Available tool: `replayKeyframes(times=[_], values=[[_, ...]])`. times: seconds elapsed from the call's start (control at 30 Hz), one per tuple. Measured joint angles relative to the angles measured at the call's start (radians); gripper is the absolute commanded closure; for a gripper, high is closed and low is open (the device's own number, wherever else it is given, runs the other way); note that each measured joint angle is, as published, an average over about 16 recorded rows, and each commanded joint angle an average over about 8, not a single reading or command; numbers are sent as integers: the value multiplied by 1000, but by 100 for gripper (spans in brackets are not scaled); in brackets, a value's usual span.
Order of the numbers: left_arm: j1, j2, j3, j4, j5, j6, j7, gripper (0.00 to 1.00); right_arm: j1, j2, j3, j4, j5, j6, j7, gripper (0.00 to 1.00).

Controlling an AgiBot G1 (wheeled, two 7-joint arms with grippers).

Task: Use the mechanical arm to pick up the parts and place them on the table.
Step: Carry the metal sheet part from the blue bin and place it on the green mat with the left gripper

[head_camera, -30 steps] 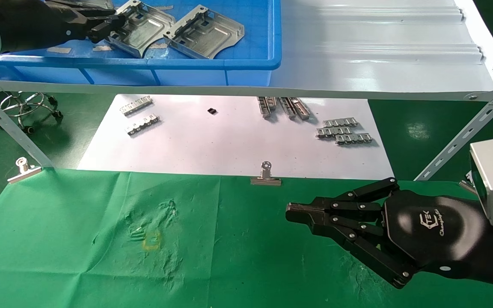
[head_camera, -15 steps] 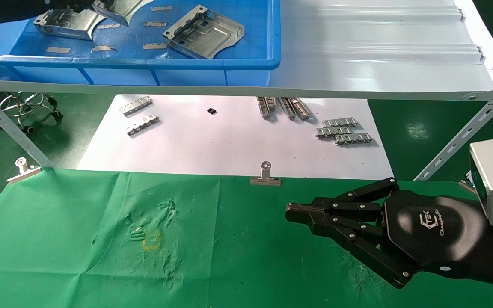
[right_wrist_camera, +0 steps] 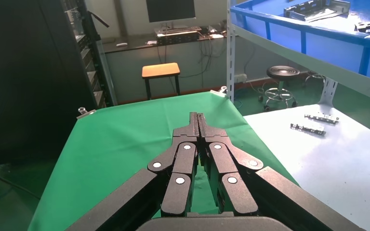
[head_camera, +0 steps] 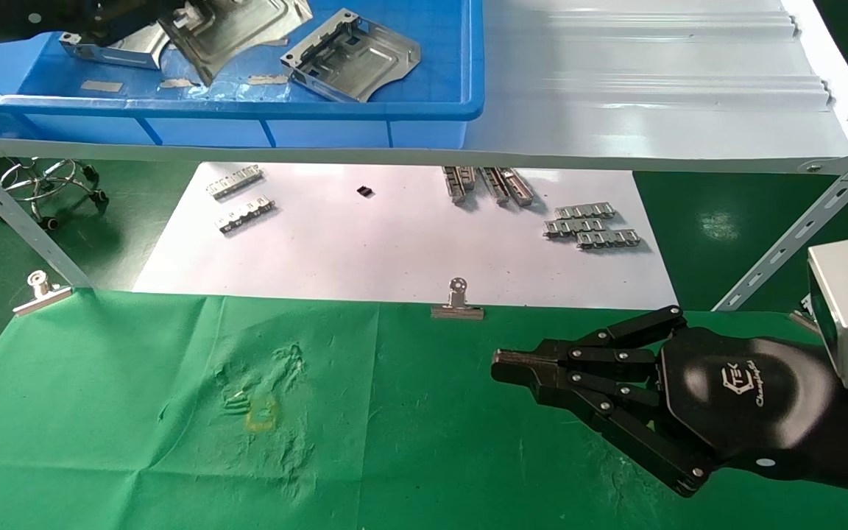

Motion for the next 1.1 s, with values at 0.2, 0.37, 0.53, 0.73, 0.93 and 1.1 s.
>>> replayKeyframes(times=[0.2, 0.37, 0.53, 0.73, 0.93, 1.1], values=[[34, -51, 22, -72, -10, 162, 127, 100, 0, 0, 0, 0, 0, 0, 0, 100], [98, -98, 76, -179, -38, 230, 214, 100, 0, 0, 0, 0, 0, 0, 0, 100], [182, -151, 163, -317, -87, 239, 265, 100, 0, 0, 0, 0, 0, 0, 0, 100], [274, -195, 282, -434, -137, 230, 290, 100, 0, 0, 0, 0, 0, 0, 0, 100], [323, -192, 384, -446, -144, 220, 321, 100, 0, 0, 0, 0, 0, 0, 0, 100], [341, -160, 445, -396, -131, 217, 361, 100, 0, 0, 0, 0, 0, 0, 0, 100]])
